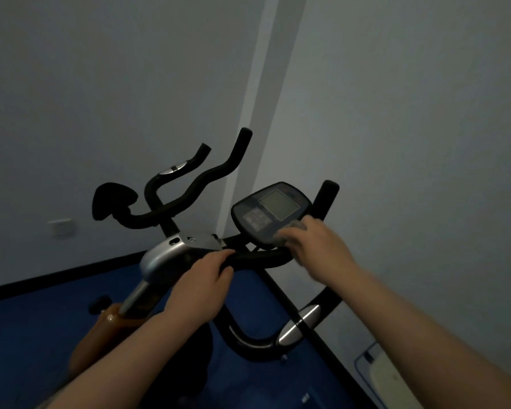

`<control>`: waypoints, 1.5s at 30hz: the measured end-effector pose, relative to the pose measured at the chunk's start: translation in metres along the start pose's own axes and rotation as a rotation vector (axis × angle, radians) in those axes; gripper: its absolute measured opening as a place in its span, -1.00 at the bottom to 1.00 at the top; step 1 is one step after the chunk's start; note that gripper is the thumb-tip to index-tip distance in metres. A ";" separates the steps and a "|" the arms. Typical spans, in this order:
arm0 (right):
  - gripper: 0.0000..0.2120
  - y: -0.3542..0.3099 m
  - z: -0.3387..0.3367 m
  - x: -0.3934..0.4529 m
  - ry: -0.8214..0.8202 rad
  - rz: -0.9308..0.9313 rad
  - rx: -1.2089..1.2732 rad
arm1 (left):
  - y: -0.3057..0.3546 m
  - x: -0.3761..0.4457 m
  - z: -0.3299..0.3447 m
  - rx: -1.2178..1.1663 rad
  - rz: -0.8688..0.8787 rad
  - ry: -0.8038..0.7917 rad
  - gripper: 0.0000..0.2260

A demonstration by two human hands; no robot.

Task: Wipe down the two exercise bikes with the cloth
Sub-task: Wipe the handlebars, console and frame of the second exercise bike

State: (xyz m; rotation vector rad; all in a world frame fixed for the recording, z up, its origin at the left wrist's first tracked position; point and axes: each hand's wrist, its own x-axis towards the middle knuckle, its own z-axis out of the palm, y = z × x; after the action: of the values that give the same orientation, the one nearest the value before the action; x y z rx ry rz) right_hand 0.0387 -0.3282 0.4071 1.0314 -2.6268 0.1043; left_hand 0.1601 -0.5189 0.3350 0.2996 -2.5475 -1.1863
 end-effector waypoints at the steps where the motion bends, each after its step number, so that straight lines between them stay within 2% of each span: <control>1: -0.72 0.011 -0.006 0.005 0.026 0.029 -0.042 | 0.002 0.002 0.000 -0.020 -0.020 0.005 -0.65; 3: -0.74 0.012 -0.009 0.008 0.044 0.020 -0.001 | 0.009 0.007 0.002 -0.014 -0.042 0.038 -0.69; 7: -0.71 -0.004 0.002 -0.003 -0.105 -0.174 0.165 | 0.035 0.019 0.017 -0.056 -0.004 0.065 -0.76; 12: -0.72 0.029 -0.018 0.009 0.014 -0.065 0.079 | 0.059 0.037 0.037 -0.168 -0.038 0.103 -0.79; 15: -0.63 0.029 -0.019 0.006 -0.129 -0.188 0.191 | 0.069 0.041 0.050 -0.211 -0.075 0.159 -0.82; 17: -0.63 0.039 -0.028 0.008 -0.148 -0.188 0.223 | 0.073 0.040 0.056 -0.196 -0.063 0.199 -0.83; 20: -0.67 0.064 -0.041 0.007 0.072 -0.174 0.309 | 0.079 0.043 0.062 -0.332 -0.056 0.213 -0.83; 22: -0.71 0.073 -0.048 0.005 0.275 -0.130 0.554 | 0.087 0.049 0.064 -0.461 -0.041 0.223 -0.82; 24: -0.76 0.075 -0.052 0.007 0.377 -0.117 0.759 | 0.100 0.058 0.065 -0.547 0.000 0.257 -0.81; 26: -0.81 0.076 -0.054 0.012 0.479 -0.118 0.848 | 0.115 0.070 0.064 -0.580 0.052 0.303 -0.82; 30: -0.91 0.081 -0.048 0.030 0.713 -0.006 0.969 | 0.138 0.094 0.067 -0.626 0.101 0.350 -0.82; 32: -0.92 0.078 -0.034 0.035 0.674 0.021 1.005 | 0.144 0.100 0.074 -0.667 0.082 0.311 -0.78; 35: -0.86 0.068 0.010 0.024 0.549 0.117 1.250 | 0.144 0.098 0.090 -0.705 0.076 0.215 -0.69; 38: -0.81 0.070 0.047 0.009 0.364 0.150 1.382 | 0.140 0.096 0.095 -0.639 0.097 0.171 -0.65; 39: -0.84 0.074 0.049 0.010 0.371 0.145 1.413 | 0.138 0.096 0.095 -0.621 0.098 0.160 -0.66; 42: -0.90 0.077 0.030 0.029 0.581 0.129 1.488 | 0.139 0.097 0.093 -0.599 0.099 0.143 -0.68; 45: -0.85 0.062 0.024 0.037 0.618 0.070 1.517 | 0.140 0.096 0.093 -0.643 0.062 0.148 -0.68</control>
State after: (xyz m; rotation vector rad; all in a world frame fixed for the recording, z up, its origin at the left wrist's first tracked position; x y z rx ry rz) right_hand -0.0348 -0.3112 0.3991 0.9206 -1.6690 2.1975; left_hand 0.0289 -0.3952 0.4050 0.1418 -1.9047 -1.7906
